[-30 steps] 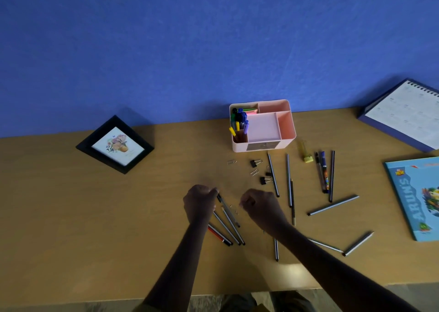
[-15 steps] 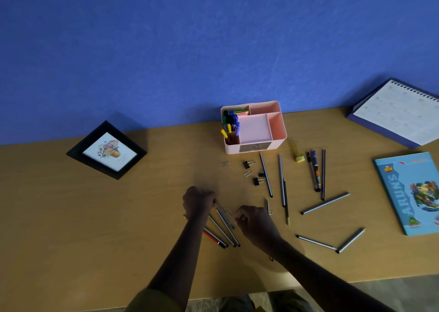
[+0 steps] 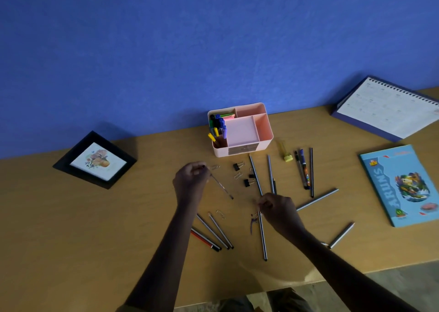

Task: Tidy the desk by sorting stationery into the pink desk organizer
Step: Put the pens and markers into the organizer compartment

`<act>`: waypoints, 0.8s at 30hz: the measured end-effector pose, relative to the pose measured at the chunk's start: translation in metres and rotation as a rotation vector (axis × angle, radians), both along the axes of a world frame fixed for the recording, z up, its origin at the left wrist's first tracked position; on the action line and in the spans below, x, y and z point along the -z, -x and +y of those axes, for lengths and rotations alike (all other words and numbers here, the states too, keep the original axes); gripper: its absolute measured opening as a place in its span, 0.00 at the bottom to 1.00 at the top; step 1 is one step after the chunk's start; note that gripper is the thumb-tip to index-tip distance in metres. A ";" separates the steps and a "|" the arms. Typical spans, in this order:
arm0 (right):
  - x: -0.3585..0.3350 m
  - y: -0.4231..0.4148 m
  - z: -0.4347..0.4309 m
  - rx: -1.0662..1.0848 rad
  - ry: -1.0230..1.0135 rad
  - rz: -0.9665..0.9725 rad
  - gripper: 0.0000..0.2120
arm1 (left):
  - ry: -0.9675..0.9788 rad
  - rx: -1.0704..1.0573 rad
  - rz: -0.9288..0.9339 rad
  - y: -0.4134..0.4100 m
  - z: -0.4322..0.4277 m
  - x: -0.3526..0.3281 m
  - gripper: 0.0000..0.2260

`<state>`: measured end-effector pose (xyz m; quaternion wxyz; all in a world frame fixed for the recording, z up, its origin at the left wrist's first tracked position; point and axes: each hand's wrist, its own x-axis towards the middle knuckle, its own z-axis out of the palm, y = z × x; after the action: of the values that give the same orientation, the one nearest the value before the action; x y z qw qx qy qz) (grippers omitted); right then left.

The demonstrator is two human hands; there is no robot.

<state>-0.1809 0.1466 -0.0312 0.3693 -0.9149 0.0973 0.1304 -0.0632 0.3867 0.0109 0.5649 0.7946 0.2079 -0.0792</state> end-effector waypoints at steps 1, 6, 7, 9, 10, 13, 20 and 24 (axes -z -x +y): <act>0.000 -0.002 -0.008 0.029 0.001 -0.015 0.04 | 0.010 -0.005 -0.052 -0.004 -0.001 -0.008 0.09; -0.008 -0.013 -0.047 0.180 0.012 -0.069 0.04 | 0.068 -0.038 -0.305 -0.031 -0.006 -0.046 0.10; -0.009 -0.016 -0.054 0.205 0.013 -0.076 0.04 | 0.073 -0.051 -0.344 -0.037 -0.008 -0.051 0.11; -0.012 -0.021 -0.067 0.251 0.008 -0.077 0.03 | 0.071 -0.073 -0.413 -0.048 -0.013 -0.058 0.10; -0.014 -0.023 -0.073 0.269 0.008 -0.082 0.02 | 0.063 -0.077 -0.442 -0.052 -0.016 -0.060 0.10; -0.020 -0.029 -0.088 0.306 0.015 -0.103 0.02 | 0.004 -0.055 -0.509 -0.061 -0.023 -0.058 0.10; -0.019 -0.048 -0.119 0.389 0.088 -0.108 0.05 | -0.131 0.024 -0.493 -0.065 -0.033 -0.034 0.10; -0.014 -0.066 -0.131 0.397 0.135 -0.058 0.06 | -0.209 0.059 -0.458 -0.064 -0.037 -0.024 0.10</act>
<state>-0.1148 0.0154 -0.0171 0.3283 -0.9039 0.2734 0.0218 0.0012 0.3502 0.0347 0.5094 0.8517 0.0581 0.1084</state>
